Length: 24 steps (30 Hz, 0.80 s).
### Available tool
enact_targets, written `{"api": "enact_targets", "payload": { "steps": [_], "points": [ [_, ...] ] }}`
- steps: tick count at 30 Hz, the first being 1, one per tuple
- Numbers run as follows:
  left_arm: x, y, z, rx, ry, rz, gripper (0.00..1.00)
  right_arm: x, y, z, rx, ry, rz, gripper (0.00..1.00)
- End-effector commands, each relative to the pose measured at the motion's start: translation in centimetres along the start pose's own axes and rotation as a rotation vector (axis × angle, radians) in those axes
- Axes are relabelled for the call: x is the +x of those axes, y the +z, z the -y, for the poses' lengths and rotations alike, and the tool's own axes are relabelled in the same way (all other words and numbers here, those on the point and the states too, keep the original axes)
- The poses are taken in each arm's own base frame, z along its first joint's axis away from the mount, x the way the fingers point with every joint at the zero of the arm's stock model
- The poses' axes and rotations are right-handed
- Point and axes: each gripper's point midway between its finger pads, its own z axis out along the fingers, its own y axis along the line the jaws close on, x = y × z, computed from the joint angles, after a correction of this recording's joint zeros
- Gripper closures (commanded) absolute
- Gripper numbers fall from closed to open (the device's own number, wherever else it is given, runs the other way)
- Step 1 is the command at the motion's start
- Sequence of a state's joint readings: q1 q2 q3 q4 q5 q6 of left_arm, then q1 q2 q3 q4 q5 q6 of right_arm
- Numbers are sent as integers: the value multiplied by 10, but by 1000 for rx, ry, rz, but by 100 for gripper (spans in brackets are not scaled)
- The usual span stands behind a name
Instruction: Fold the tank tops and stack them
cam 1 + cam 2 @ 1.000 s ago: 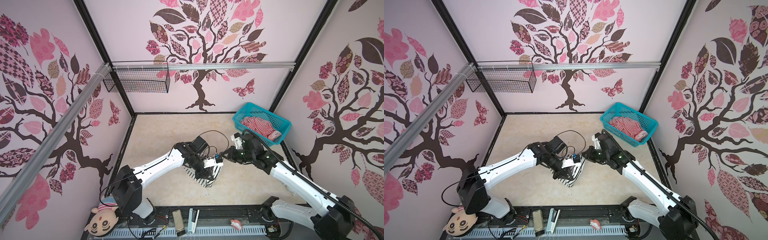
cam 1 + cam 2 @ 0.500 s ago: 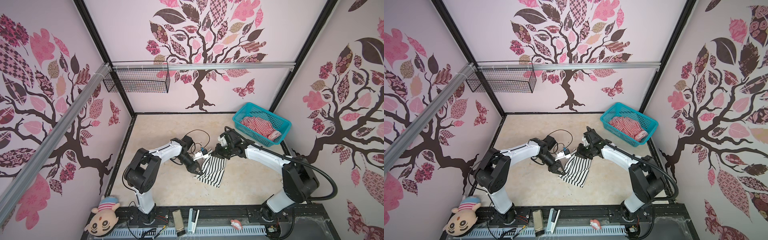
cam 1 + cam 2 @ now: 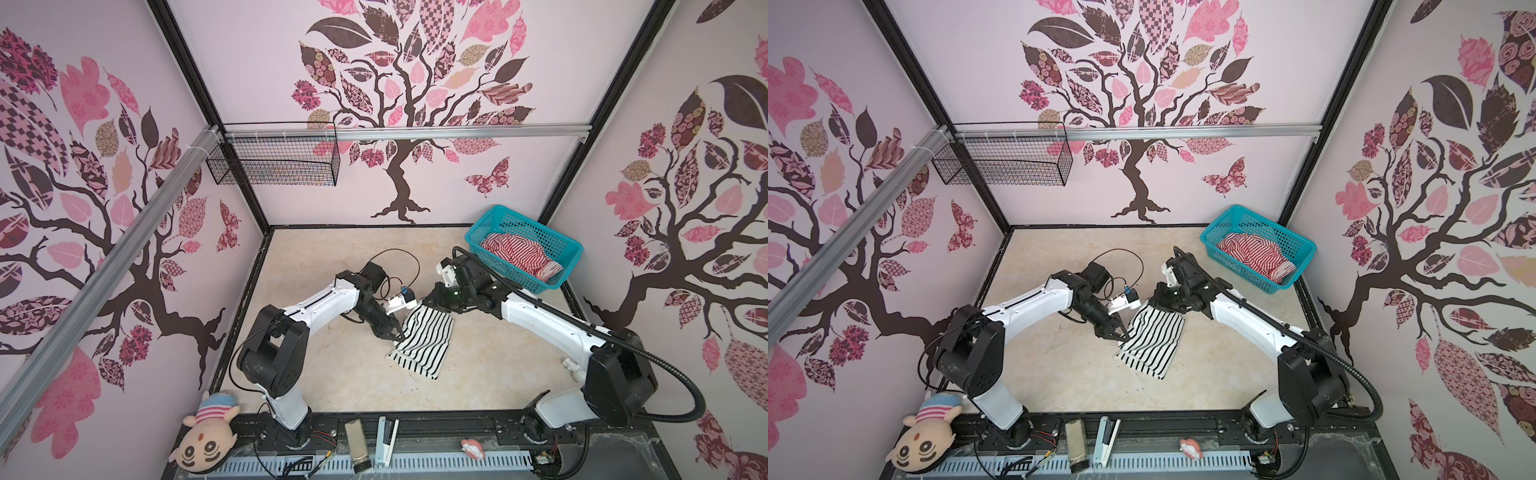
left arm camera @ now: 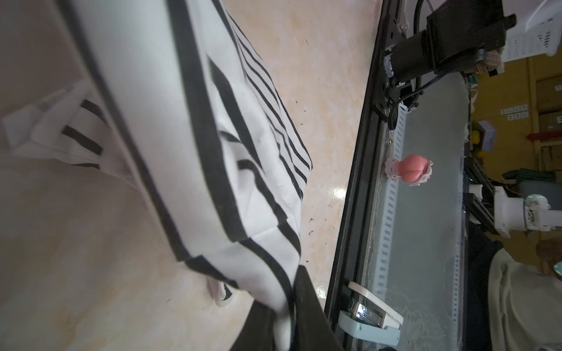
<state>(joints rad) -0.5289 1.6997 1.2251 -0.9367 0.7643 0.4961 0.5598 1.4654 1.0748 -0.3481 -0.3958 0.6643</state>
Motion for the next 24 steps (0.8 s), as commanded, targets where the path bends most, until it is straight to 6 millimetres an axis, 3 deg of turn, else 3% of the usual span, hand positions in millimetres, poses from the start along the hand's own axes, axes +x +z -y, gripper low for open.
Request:
{"api": "enact_targets", "payload": {
  "steps": [1,9,12,15,19,24],
  "points": [
    [-11,-28,-28,-131,-8,31,87,-13,3,-6,-4,-31,12,100],
    [4,-92,-108,-299,-146,74,89,-45,44,-26,-66,-23,-13,100],
    [4,-120,-123,-339,-162,99,90,-58,55,-37,-96,-23,-20,100],
    [1,-134,-113,-335,-147,113,90,-63,57,-48,-127,-24,-32,100],
    [0,-137,-83,-315,-102,123,89,-50,46,-53,-144,-33,-33,100],
    [16,-111,-18,-262,14,32,89,-10,22,-51,-183,-40,-50,100]
  ]
}}
